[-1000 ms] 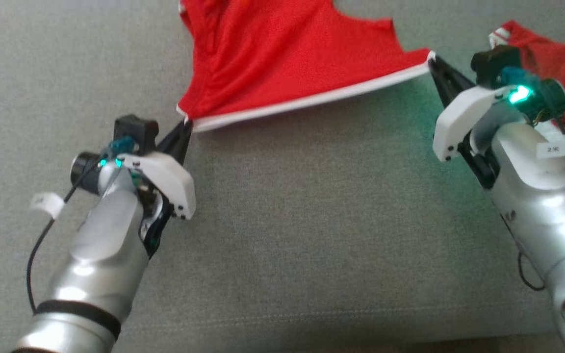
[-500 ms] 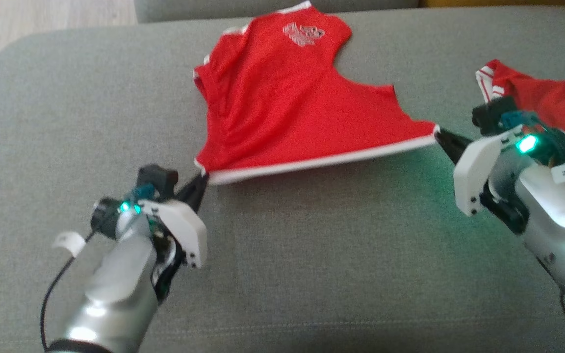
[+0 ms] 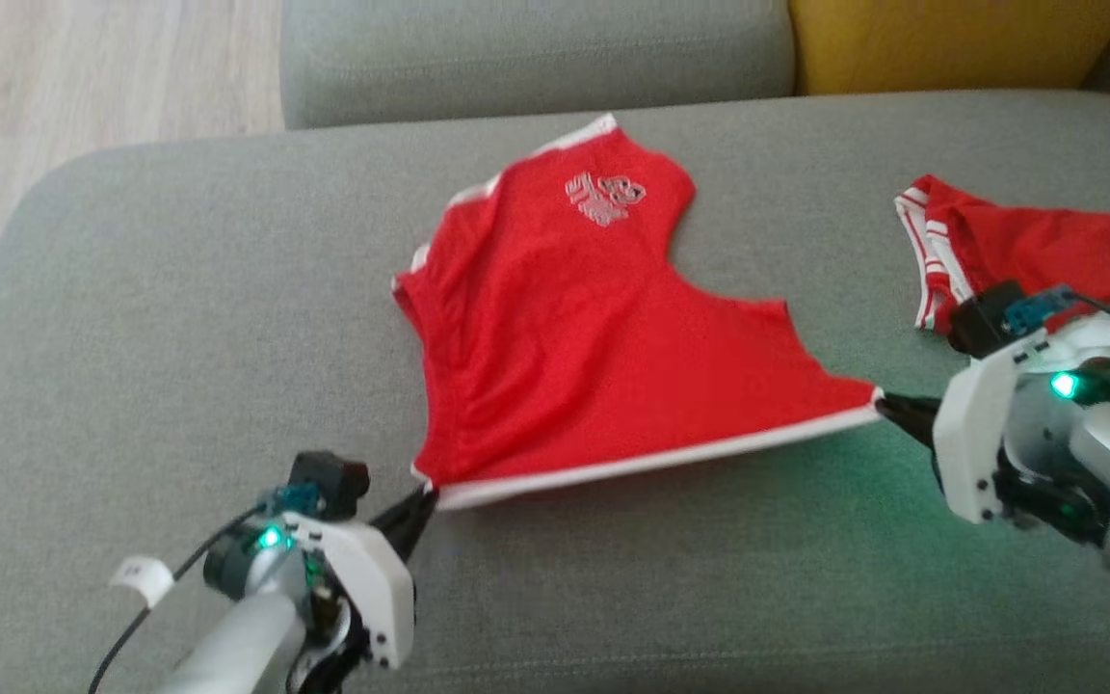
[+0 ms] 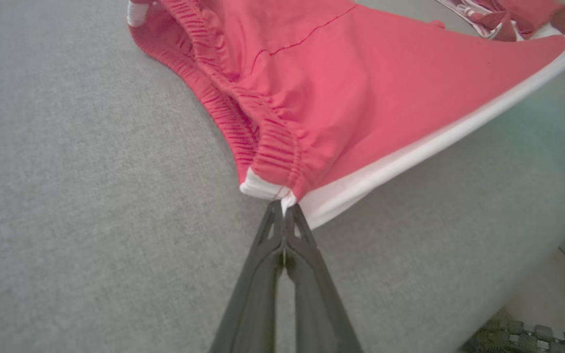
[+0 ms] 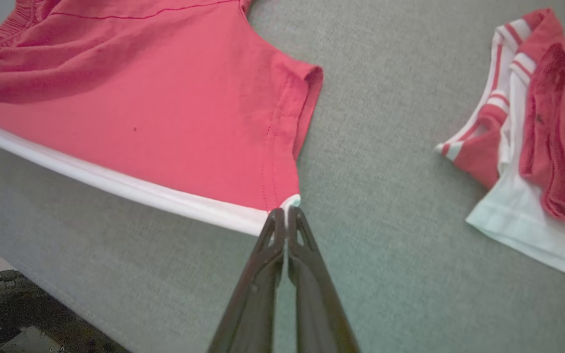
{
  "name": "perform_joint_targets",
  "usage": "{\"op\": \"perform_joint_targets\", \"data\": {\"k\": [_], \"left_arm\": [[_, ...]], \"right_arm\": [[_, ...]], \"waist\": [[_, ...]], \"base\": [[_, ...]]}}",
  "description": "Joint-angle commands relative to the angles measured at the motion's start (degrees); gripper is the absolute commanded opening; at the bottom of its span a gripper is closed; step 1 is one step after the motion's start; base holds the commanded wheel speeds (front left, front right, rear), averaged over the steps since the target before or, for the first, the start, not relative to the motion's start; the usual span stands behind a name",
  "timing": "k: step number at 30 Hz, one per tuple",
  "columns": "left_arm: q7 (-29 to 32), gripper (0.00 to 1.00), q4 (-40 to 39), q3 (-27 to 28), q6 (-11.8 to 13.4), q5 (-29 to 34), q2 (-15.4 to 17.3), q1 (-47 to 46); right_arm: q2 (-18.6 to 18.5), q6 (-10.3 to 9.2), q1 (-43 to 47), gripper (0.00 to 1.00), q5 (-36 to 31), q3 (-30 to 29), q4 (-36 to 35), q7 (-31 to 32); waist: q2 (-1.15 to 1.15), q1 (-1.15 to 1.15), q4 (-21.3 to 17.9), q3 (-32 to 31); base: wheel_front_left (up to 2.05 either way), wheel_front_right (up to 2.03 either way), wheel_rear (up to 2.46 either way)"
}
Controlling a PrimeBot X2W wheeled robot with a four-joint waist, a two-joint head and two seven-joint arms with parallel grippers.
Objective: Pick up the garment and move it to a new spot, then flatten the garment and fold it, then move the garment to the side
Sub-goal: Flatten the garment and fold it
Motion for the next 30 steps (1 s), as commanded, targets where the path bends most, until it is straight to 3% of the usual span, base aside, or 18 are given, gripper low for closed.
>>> {"op": "perform_joint_targets", "data": {"k": [1,17,23,30], "left_arm": [[1.0,0.0,-3.0,2.1,0.2,-1.3,3.2,-0.2],[19.3,0.0,-33.0,2.7,1.6,-13.2,15.4,15.0],[20.2,0.0,-38.0,3.8,3.6,-13.2,16.0,14.6],[20.3,0.0,-38.8,4.4,4.9,-12.2,14.0,9.5]], "right_arm": [[-3.9,0.36,0.7,0.0,1.2,-0.3,-1.6,0.9],[-16.0,0.36,4.3,0.0,9.8,1.8,-16.0,13.4],[-16.2,0.36,2.4,0.0,9.1,-1.3,-17.6,12.9],[-13.1,0.36,-3.9,0.0,6.7,-5.9,-15.7,12.8]], "waist": [[0.0,0.0,-0.2,-0.7],[0.0,0.0,-0.5,-2.5],[0.0,0.0,0.1,-1.5],[0.0,0.0,2.8,2.2]], "base": [[0.0,0.0,0.0],[0.0,0.0,0.0],[0.0,0.0,0.0],[0.0,0.0,0.0]]}}
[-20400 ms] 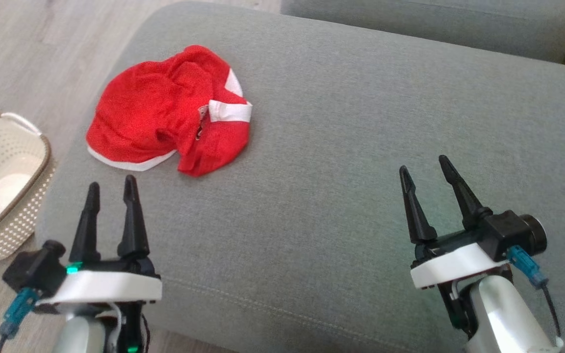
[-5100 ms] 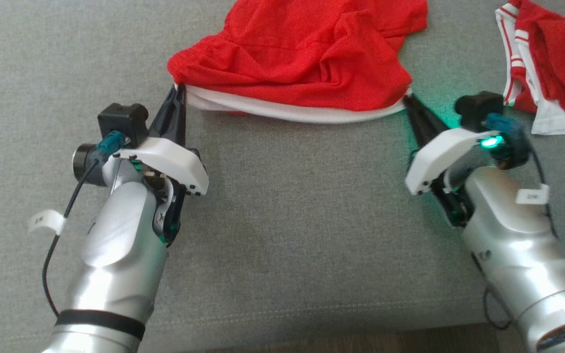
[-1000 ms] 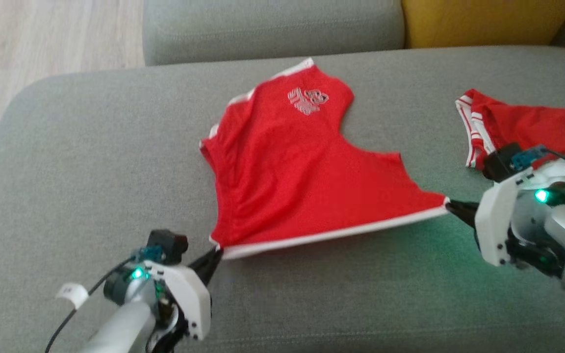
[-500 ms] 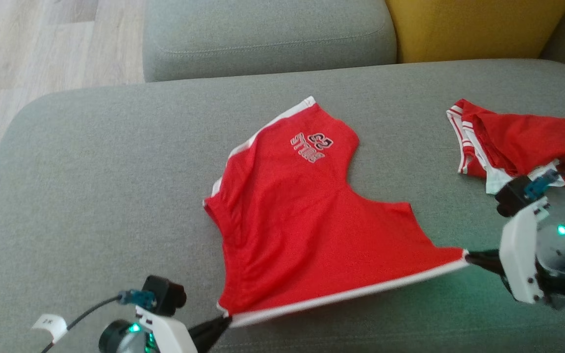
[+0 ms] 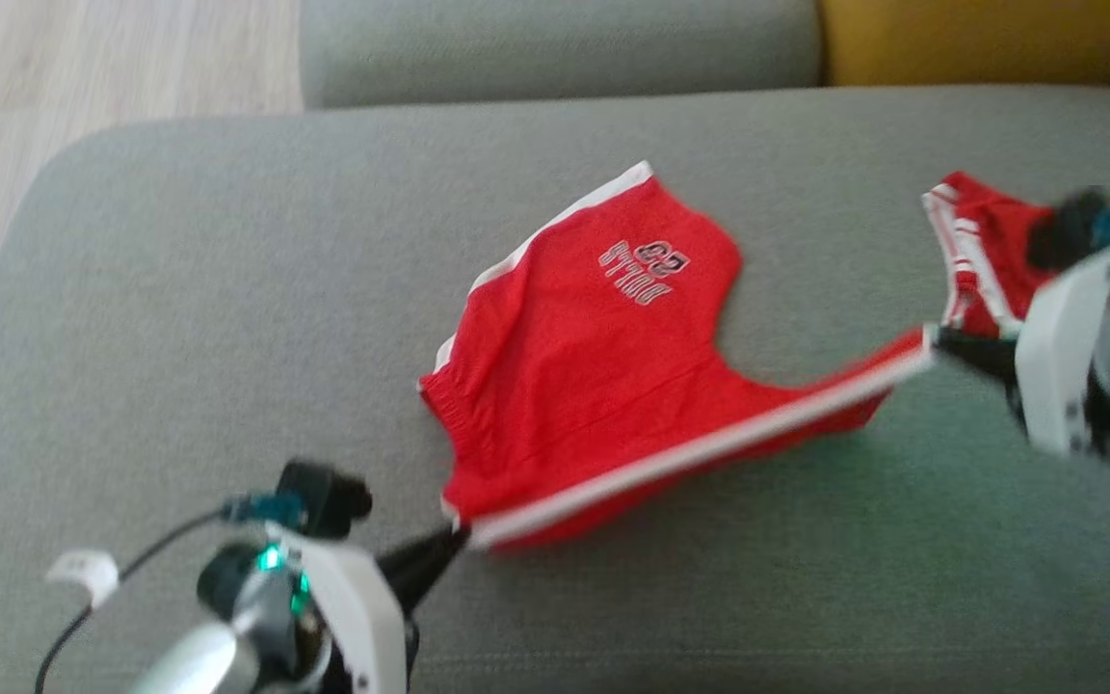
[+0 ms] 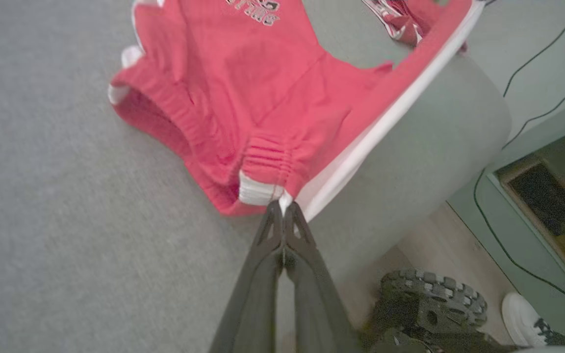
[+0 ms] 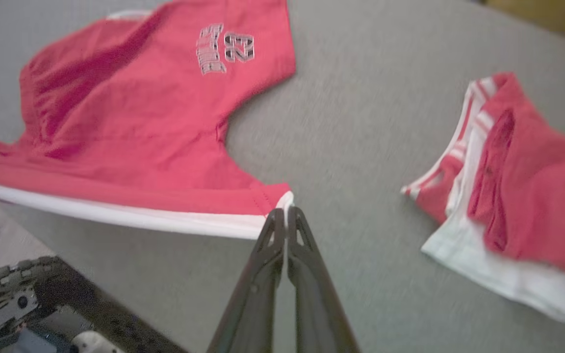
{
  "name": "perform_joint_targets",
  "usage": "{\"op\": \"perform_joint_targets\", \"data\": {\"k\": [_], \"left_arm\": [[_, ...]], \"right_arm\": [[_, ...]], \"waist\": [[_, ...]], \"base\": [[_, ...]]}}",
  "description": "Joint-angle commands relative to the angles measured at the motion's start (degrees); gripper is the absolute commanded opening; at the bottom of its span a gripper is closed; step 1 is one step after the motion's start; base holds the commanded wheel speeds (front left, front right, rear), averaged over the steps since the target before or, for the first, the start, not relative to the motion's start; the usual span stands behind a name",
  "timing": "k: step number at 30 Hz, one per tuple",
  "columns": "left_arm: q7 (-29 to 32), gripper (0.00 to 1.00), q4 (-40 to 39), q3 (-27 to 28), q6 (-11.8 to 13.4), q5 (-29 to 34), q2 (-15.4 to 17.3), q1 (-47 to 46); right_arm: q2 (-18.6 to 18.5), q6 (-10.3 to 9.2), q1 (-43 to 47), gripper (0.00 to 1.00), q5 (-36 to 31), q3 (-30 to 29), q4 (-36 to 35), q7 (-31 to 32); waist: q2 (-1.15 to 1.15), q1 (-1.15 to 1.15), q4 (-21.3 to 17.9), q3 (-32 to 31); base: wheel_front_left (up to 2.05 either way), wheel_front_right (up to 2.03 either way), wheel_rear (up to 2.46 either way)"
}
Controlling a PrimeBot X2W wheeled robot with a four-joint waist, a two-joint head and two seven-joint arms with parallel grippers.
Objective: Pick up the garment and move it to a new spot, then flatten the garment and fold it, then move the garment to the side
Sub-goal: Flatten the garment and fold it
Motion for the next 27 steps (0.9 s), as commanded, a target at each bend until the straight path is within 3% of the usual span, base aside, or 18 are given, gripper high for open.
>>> {"op": "perform_joint_targets", "data": {"k": [1,8,13,27], "left_arm": [[0.1,0.0,-1.0,3.4,0.5,0.8,1.2,-4.0],[-0.3,0.0,2.5,3.2,0.1,2.0,-2.7,-12.0],[-1.6,0.0,6.8,3.4,-0.6,2.5,-5.7,-17.8],[-6.8,0.0,17.3,3.2,-2.4,3.8,-11.2,-29.7]], "right_arm": [[-1.4,0.36,-2.1,0.0,-0.8,-1.8,0.1,-0.3],[4.8,0.36,-11.7,0.0,-2.9,-5.8,5.6,-0.1],[8.6,0.36,-16.9,0.0,-5.7,-5.5,10.6,0.1],[12.6,0.36,-27.2,0.0,-9.6,-3.4,21.3,-5.2]], "waist": [[0.0,0.0,1.4,1.7],[0.0,0.0,5.2,7.8],[0.0,0.0,7.8,11.6],[0.0,0.0,13.7,20.0]], "base": [[0.0,0.0,0.0],[0.0,0.0,0.0],[0.0,0.0,0.0],[0.0,0.0,0.0]]}}
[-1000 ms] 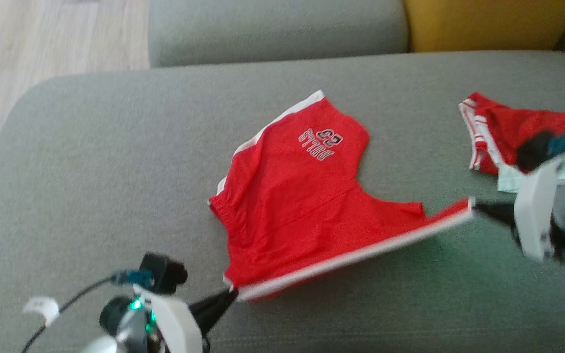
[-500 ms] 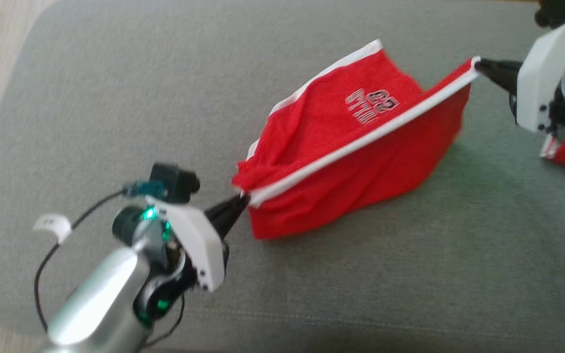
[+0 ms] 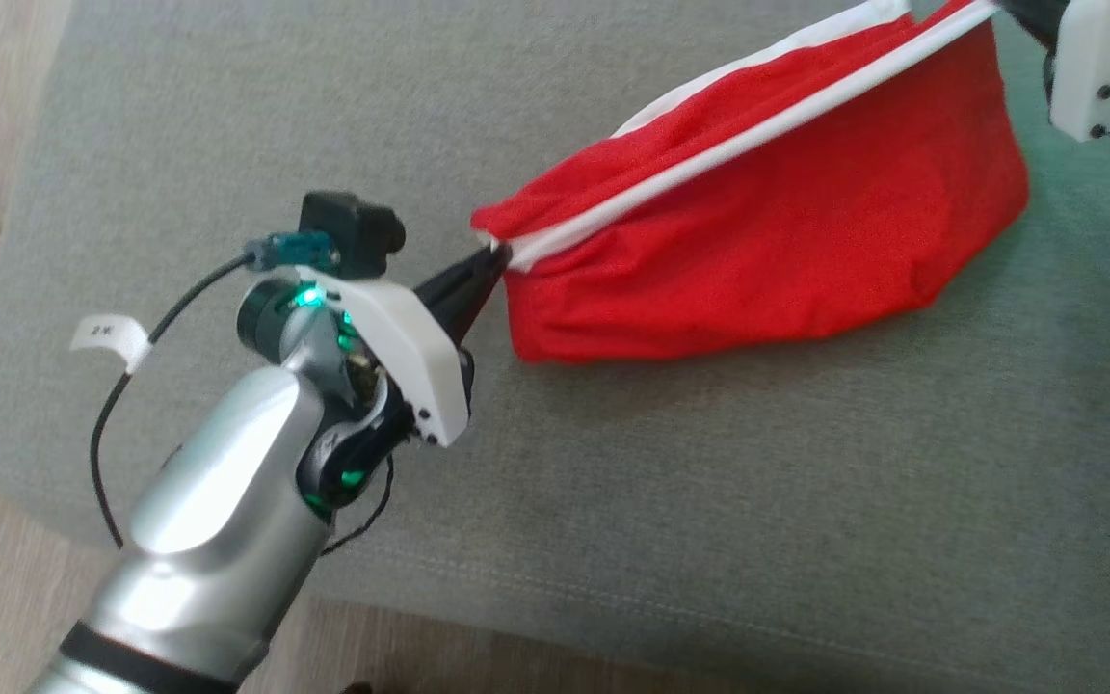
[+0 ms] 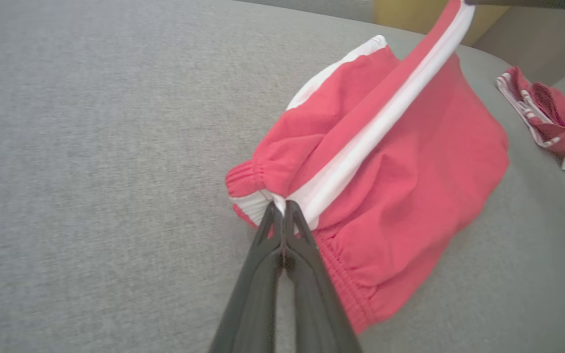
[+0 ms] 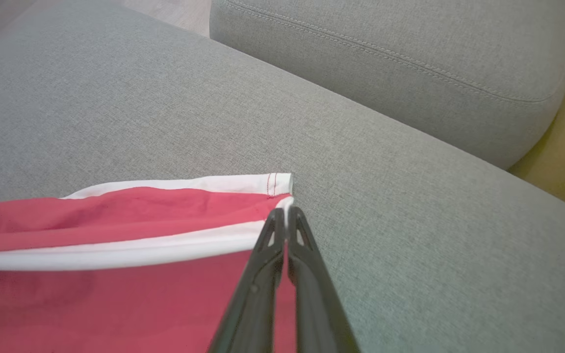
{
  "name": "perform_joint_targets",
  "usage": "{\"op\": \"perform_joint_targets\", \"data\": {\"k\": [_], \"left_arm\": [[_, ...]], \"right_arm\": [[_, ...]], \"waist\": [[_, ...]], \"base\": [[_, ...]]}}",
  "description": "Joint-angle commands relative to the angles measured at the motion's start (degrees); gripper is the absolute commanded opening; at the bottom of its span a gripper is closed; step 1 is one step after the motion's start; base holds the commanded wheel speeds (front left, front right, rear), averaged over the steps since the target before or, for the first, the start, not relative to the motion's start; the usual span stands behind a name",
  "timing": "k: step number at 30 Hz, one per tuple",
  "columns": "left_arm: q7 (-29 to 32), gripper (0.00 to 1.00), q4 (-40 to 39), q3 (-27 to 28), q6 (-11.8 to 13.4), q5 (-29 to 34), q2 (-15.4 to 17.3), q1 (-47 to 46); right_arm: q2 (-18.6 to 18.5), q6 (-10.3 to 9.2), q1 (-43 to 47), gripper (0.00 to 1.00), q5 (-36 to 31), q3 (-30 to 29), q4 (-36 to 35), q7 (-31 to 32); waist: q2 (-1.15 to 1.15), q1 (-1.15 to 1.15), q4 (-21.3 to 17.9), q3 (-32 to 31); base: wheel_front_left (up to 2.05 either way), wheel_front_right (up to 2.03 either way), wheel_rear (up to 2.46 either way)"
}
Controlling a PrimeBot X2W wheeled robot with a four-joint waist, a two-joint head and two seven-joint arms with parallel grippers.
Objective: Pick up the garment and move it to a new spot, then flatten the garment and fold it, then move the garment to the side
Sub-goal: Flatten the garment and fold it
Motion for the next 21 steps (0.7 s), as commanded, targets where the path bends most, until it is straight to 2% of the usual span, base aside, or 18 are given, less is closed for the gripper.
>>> {"op": "perform_joint_targets", "data": {"k": [1,18,19,20,21], "left_arm": [[-1.3,0.0,-0.5,2.4,-0.3,0.8,1.0,-3.4],[-6.9,0.0,8.5,1.4,-0.9,2.6,-2.0,-9.8],[-7.1,0.17,9.0,1.3,-0.9,2.7,-2.1,-10.0],[-7.3,0.68,9.5,1.2,-0.7,2.9,-2.2,-10.2],[-7.7,1.0,10.0,1.3,-0.4,3.1,-2.4,-10.4]], "right_arm": [[-0.3,0.36,-1.4,0.0,-0.7,-0.1,0.2,-1.3],[1.6,0.36,-5.2,0.0,0.9,3.5,7.2,-8.3],[1.9,0.36,-5.4,0.0,1.1,3.5,7.6,-9.2],[2.2,0.36,-5.7,1.0,1.1,3.3,8.3,-10.4],[2.5,0.36,-5.9,1.0,0.9,3.2,8.9,-11.7]], "waist": [[0.0,-0.01,1.5,1.6],[0.0,-0.01,3.0,5.1],[0.0,-0.01,3.0,5.2],[0.0,-0.01,3.0,5.3],[0.0,-0.01,3.0,5.3]], "base": [[0.0,0.0,0.0],[0.0,0.0,0.0],[0.0,0.0,0.0],[0.0,0.0,0.0],[0.0,0.0,0.0]]}}
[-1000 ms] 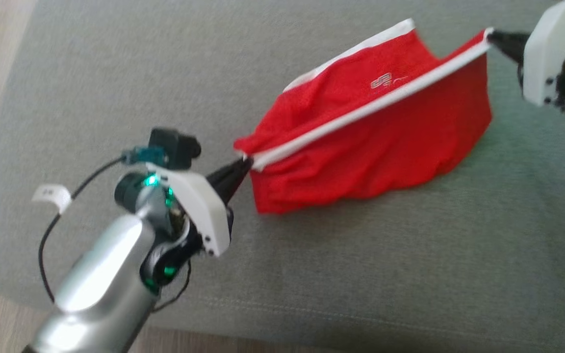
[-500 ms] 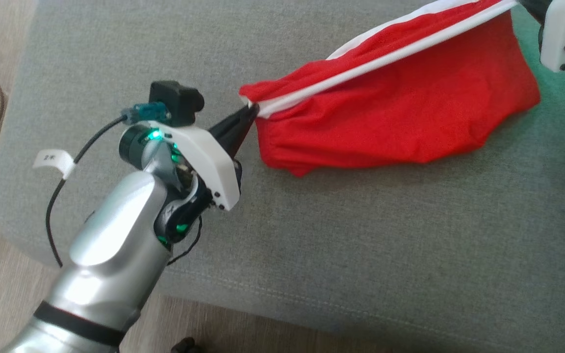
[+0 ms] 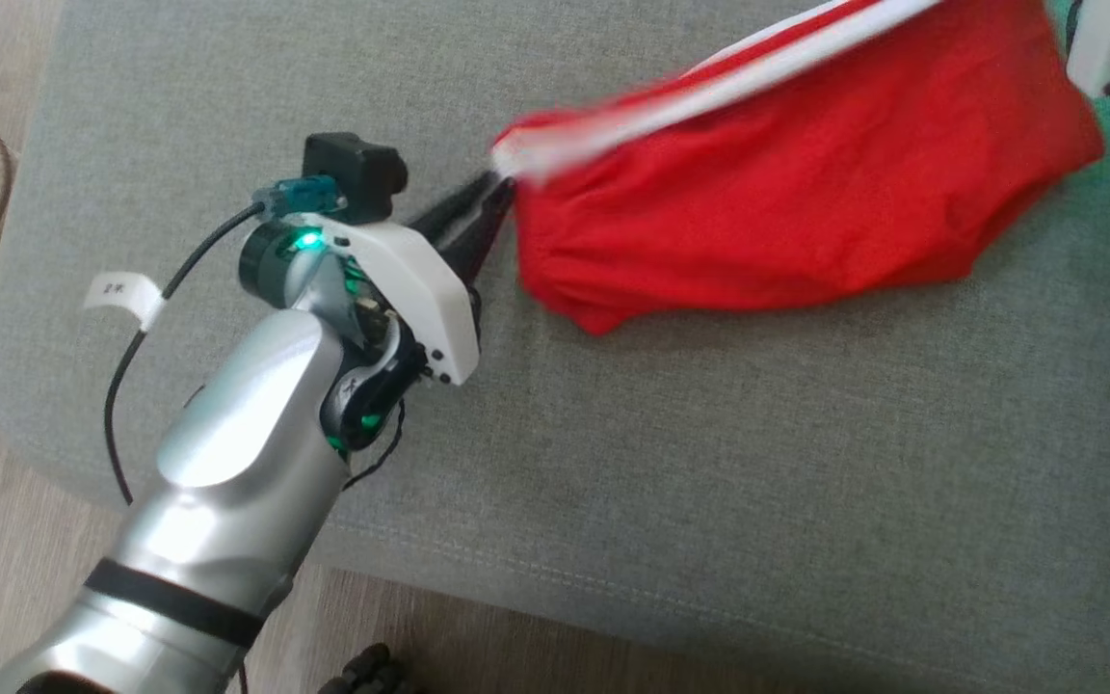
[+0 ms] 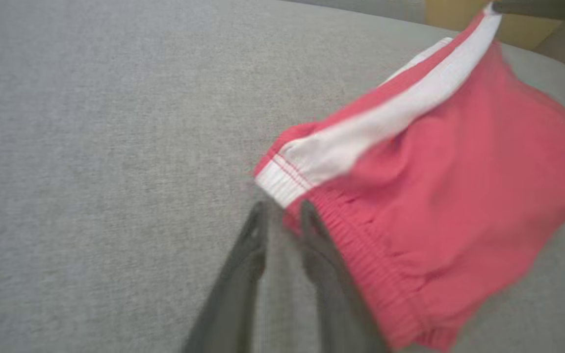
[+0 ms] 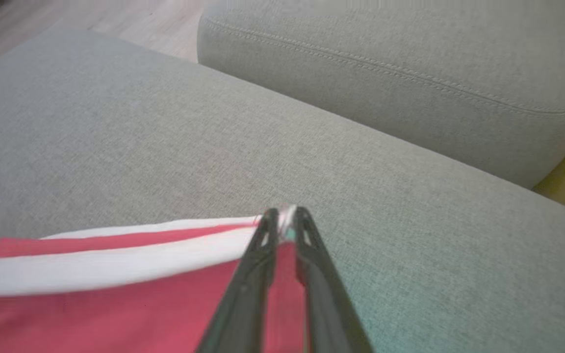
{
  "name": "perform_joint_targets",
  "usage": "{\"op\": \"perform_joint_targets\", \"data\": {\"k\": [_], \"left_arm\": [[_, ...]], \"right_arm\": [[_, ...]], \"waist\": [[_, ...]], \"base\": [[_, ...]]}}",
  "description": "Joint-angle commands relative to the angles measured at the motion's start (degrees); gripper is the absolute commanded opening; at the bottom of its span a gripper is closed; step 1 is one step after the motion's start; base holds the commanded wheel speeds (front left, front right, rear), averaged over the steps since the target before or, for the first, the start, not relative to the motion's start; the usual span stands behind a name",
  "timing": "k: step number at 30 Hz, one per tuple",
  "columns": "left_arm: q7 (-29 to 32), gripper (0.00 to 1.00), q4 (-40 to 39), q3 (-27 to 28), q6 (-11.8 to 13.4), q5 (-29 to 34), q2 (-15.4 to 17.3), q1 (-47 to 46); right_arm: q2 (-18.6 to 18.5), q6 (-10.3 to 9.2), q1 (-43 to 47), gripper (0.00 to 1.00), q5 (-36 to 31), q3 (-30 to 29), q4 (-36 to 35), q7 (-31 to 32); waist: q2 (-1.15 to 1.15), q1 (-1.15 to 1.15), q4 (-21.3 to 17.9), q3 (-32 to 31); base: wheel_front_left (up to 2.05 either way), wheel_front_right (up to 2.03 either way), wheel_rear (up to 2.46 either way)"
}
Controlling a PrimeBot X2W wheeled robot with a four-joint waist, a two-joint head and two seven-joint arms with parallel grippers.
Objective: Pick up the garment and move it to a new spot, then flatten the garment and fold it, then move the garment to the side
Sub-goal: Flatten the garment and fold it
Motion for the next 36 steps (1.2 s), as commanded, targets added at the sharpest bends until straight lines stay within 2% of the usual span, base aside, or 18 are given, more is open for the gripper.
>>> {"op": "perform_joint_targets", "data": {"k": [1,7,15,23,28,32,33,36], "left_arm": [[-0.7,1.0,-1.0,2.0,0.5,0.5,1.6,-2.4],[-4.4,1.0,1.8,2.7,2.7,2.0,1.5,-3.0],[-9.3,1.0,2.7,6.6,5.2,-0.4,1.7,-1.3],[-15.8,1.0,2.5,10.1,9.0,-0.9,3.2,2.6],[-19.3,1.0,-0.7,13.0,8.7,-2.5,2.9,7.1],[-20.1,1.0,-4.2,15.5,9.2,-2.1,2.4,11.8],[-20.1,1.0,-4.2,15.5,9.2,-2.1,2.4,11.8],[-20.2,1.0,-8.9,18.1,7.0,-1.3,1.1,15.6]], "right_arm": [[0.2,0.36,-1.4,1.0,0.1,-0.6,-0.5,-1.0],[2.0,0.36,-2.1,1.0,-1.7,-0.1,4.3,-7.5],[4.9,0.36,0.2,1.0,-3.3,-0.7,10.4,-18.1],[7.0,0.36,6.6,1.0,-1.3,-3.6,10.0,-30.0],[6.9,0.36,11.3,1.0,-3.1,-5.9,8.1,-32.6],[5.5,0.36,15.8,1.0,-9.4,-13.7,1.9,-32.8],[5.5,0.36,15.8,1.0,-9.4,-13.7,1.9,-32.8],[5.4,0.36,22.8,1.0,-14.2,-23.0,-3.8,-32.8]], "waist": [[0.0,-0.01,-0.1,0.0],[0.0,-0.01,-1.3,-1.2],[0.0,-0.01,-4.5,-5.2],[0.0,-0.01,-8.8,-11.6],[0.0,-0.01,-11.3,-15.3],[0.0,-0.01,-12.9,-17.6],[0.0,-0.01,-12.9,-17.6],[0.0,-0.01,-13.8,-18.9]], "base": [[0.0,0.0,0.0],[0.0,0.0,0.0],[0.0,0.0,0.0],[0.0,0.0,0.0],[0.0,0.0,0.0],[0.0,0.0,0.0],[0.0,0.0,0.0],[0.0,0.0,0.0]]}}
